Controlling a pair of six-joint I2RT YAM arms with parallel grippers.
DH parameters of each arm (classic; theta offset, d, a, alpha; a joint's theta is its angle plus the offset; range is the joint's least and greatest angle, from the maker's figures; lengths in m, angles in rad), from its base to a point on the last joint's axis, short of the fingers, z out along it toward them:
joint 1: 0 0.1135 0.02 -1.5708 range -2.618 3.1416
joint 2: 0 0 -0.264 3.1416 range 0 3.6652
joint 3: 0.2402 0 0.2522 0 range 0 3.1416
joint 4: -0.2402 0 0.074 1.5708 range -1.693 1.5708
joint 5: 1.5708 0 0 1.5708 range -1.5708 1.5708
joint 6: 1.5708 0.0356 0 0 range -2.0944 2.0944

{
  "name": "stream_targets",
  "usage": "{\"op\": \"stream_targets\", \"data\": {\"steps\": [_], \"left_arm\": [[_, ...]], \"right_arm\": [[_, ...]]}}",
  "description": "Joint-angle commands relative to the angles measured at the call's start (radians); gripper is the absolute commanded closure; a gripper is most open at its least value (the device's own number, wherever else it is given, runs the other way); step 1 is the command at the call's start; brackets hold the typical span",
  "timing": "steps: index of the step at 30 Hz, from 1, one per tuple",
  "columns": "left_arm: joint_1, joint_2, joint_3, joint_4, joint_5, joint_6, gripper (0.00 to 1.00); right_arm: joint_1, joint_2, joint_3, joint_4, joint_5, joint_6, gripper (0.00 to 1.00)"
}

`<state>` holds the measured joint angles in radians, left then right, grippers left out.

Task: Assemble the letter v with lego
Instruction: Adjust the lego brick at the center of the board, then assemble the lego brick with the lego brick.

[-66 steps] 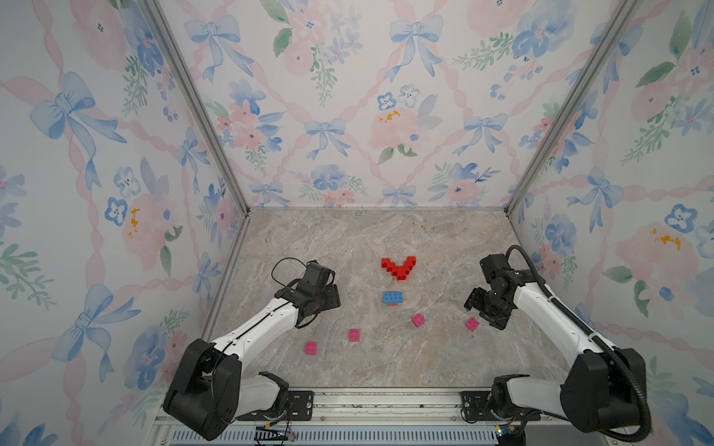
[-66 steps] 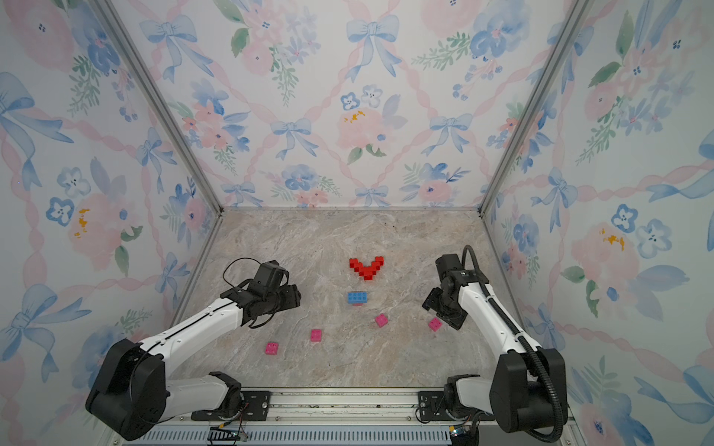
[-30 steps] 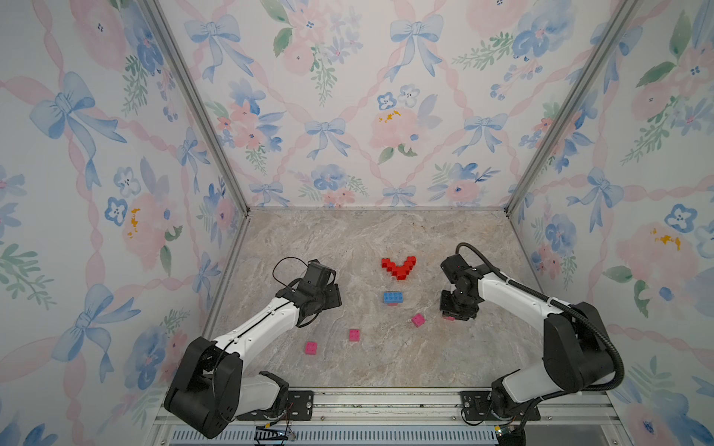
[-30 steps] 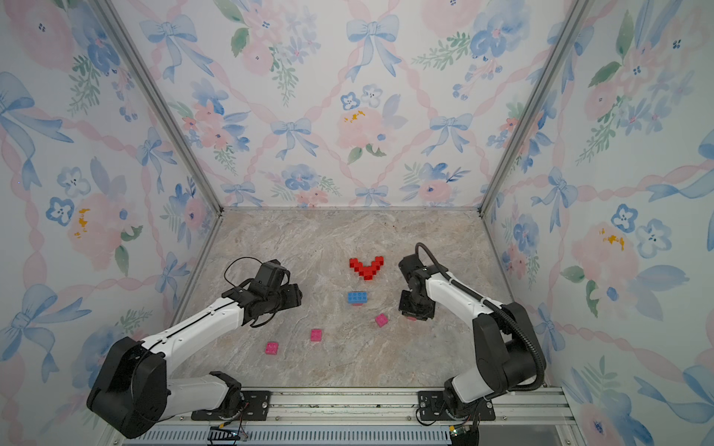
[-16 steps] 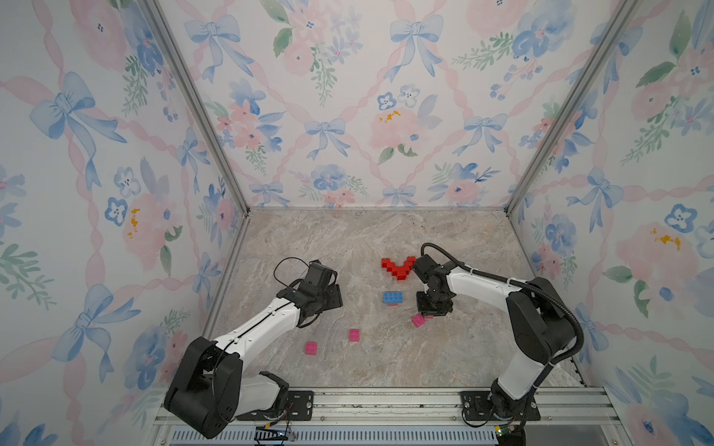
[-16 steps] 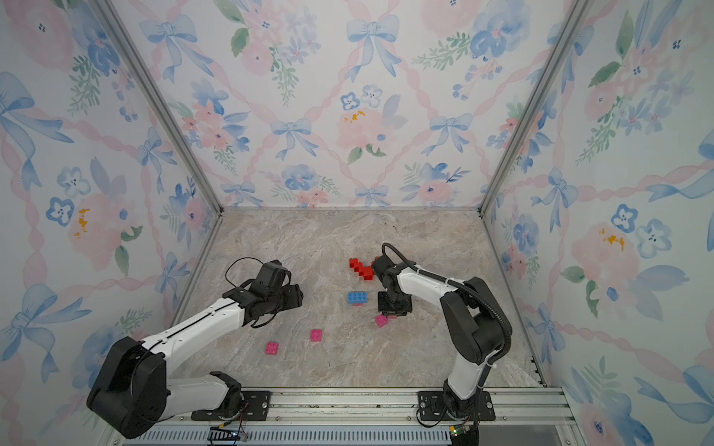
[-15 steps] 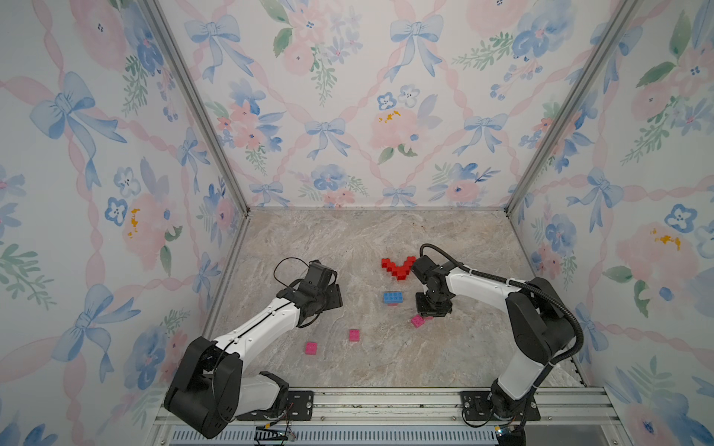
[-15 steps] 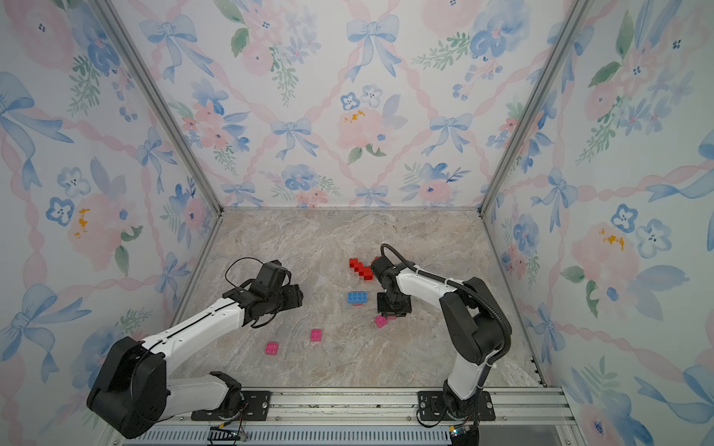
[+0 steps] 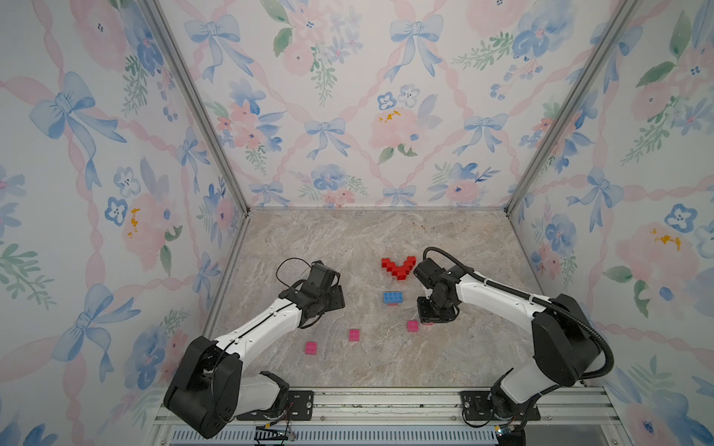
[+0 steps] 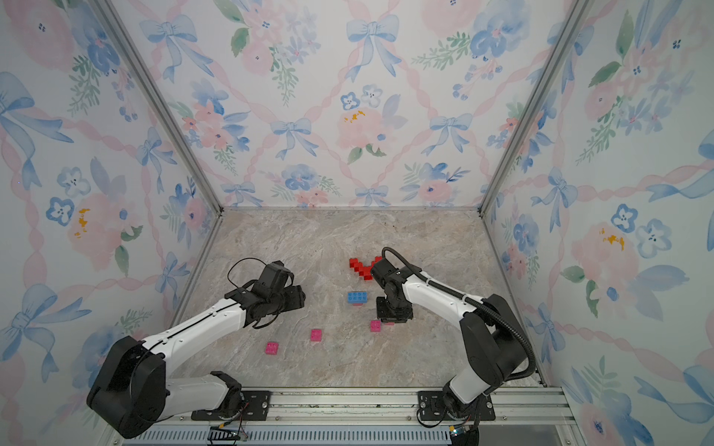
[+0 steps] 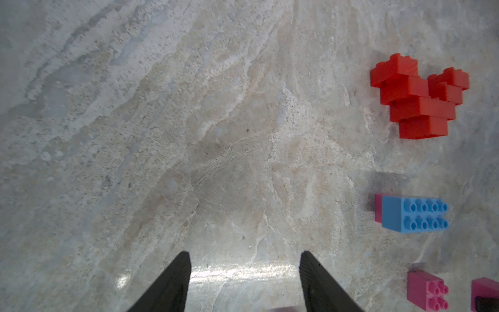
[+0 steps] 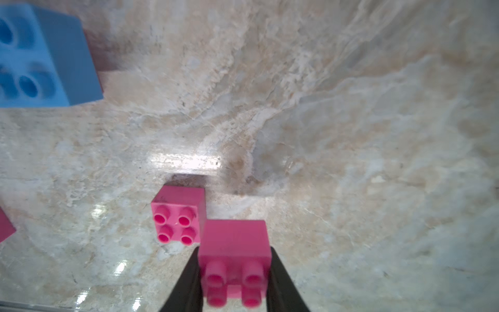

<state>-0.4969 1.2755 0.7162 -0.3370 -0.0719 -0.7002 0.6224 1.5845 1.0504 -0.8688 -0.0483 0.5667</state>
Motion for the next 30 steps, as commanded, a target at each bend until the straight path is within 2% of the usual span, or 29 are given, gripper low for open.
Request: {"op": "stream_targets", "data": {"steps": [1, 17, 30], "left_arm": [[-0.025, 0.008, 0.021, 0.006, -0.033, -0.028, 0.33], [-0.053, 0.004, 0.013, 0.004, -0.049, -0.053, 0.33], [-0.053, 0.000, 0.009, 0.005, -0.055, -0.041, 0.33]], "right_arm": [[-0.002, -0.021, -0.017, -0.020, -0.019, -0.073, 0.85], [0.062, 0.024, -0.013, 0.023, -0.068, 0.090, 0.86], [0.097, 0.100, -0.007, 0.032, 0.010, 0.121, 0.87]]}}
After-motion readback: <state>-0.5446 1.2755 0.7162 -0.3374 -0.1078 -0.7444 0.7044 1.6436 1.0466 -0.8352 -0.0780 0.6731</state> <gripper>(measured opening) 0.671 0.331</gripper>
